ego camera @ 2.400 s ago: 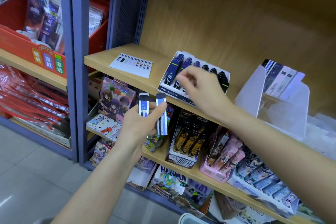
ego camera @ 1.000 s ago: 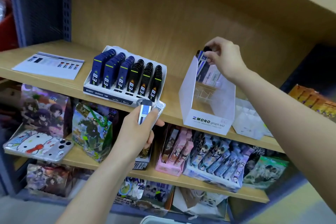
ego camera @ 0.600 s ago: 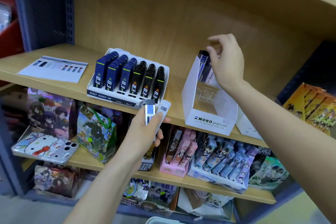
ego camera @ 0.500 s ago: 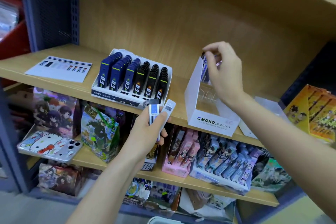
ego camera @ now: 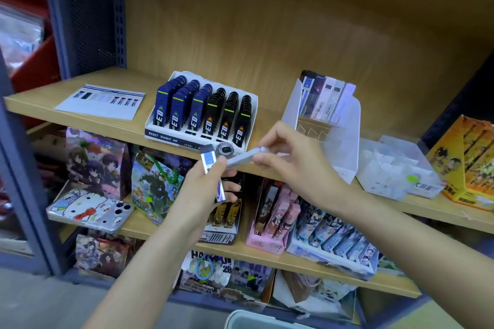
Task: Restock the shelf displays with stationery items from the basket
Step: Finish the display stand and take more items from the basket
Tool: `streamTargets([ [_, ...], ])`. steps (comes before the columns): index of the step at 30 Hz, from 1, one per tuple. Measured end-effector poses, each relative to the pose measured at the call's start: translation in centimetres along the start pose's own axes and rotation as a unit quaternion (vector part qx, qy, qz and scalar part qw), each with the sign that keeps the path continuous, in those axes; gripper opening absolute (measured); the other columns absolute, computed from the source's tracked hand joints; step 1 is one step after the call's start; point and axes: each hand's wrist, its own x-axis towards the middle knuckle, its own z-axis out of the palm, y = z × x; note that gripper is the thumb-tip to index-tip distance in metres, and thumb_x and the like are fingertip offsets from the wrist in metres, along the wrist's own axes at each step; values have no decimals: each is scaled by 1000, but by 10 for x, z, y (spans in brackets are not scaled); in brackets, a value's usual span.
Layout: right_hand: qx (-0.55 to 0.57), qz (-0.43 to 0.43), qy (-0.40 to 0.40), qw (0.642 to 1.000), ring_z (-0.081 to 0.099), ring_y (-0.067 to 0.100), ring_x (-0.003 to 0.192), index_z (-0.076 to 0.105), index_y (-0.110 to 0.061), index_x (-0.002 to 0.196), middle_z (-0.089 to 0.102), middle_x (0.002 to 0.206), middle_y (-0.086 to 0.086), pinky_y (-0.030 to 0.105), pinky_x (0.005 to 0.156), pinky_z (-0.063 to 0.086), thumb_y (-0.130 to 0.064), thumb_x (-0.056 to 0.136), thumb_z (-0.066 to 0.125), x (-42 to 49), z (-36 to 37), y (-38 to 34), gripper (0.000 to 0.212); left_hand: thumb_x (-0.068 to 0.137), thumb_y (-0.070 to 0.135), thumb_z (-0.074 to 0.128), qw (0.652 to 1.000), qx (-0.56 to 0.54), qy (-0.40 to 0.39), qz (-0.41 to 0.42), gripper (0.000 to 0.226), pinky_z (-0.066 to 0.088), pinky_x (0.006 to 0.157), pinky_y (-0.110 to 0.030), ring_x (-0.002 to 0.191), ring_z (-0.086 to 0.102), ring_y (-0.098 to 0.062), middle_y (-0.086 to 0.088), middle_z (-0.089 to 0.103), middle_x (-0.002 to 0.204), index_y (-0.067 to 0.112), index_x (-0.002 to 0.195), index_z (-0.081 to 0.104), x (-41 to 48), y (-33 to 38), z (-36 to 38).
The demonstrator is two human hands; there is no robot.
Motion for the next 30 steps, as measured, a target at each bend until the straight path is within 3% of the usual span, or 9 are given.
streamTargets([
  [4, -60, -58, -49, 995, 57, 5, 88, 55, -18, 87, 59, 94, -3, 22, 77, 53, -14, 86, 67, -15, 9, 0, 13, 100, 21, 46, 999, -42, 20, 1, 15, 39, 53, -21, 53, 41, -10, 0, 50, 71, 11, 103, 57, -3, 4, -5],
  [6, -41, -33, -76, 996, 55, 1, 92, 56, -21, 92, 54, 98, -9, 17, 79, 51, -18, 84, 70, -22, 15, -1, 16, 100, 17, 45, 998, -35, 28, 37, 13, 37, 57, -23, 54, 39, -10, 1, 45, 63, 14, 97, 57, -5, 7, -4],
  [8, 20, 35, -87, 995, 57, -2, 86, 55, -28, 93, 55, 96, -16, 14, 73, 50, -24, 82, 72, -26, 19, -3, 20, 99, 13, 44, 996, -6, 27, 89, 15, 37, 56, -24, 52, 40, -8, -3, 48, 67, 17, 92, 57, -8, 10, -3],
  [12, 116, 123, -62, 984, 61, 3, 74, 57, -24, 101, 64, 86, -9, 15, 69, 49, -26, 86, 68, -25, 17, -2, 18, 98, 7, 46, 983, 75, -6, 170, 18, 42, 50, -20, 55, 46, -6, 0, 67, 85, 19, 100, 57, -15, 9, 0],
  [18, 10, 91, -142, 986, 51, 2, 65, 59, -26, 92, 61, 81, -9, 12, 60, 41, -24, 89, 64, -27, -3, 10, 7, 98, 13, 44, 959, 200, -31, 199, 20, 33, 48, -11, 49, 38, -2, 17, 47, 56, 27, 104, 57, -21, -7, 10],
  [21, -36, 71, -54, 995, 59, 13, 77, 49, -24, 98, 62, 91, -1, 26, 72, 51, -23, 91, 60, -21, -33, 18, 13, 99, 14, 40, 977, 162, -11, 141, 13, 27, 48, -22, 53, 32, -10, 1, 41, 69, 22, 100, 51, -16, -8, 18],
  [23, -47, 43, 52, 997, 59, 19, 73, 39, -23, 98, 61, 90, 7, 31, 70, 52, -17, 92, 57, -12, -60, 23, 19, 99, 8, 36, 983, 136, 2, 127, 12, 25, 46, -26, 56, 31, -14, -10, 40, 77, 15, 93, 43, -12, -5, 27],
  [26, -53, 16, 188, 981, 57, 5, 64, 35, -17, 102, 57, 86, -1, 17, 57, 44, -10, 96, 47, 10, -99, 37, 16, 100, 6, 34, 978, 147, 0, 149, 14, 30, 44, -22, 52, 36, -12, -8, 46, 73, 13, 90, 41, -9, -1, 47],
  [30, -75, 9, 269, 960, 60, 22, 76, 45, -11, 104, 55, 90, 7, 37, 77, 52, -10, 100, 35, 45, -130, 67, 11, 100, 15, 41, 960, 203, 3, 193, 9, 34, 44, -20, 47, 42, -7, -3, 56, 79, 16, 96, 49, -3, 4, 68],
])
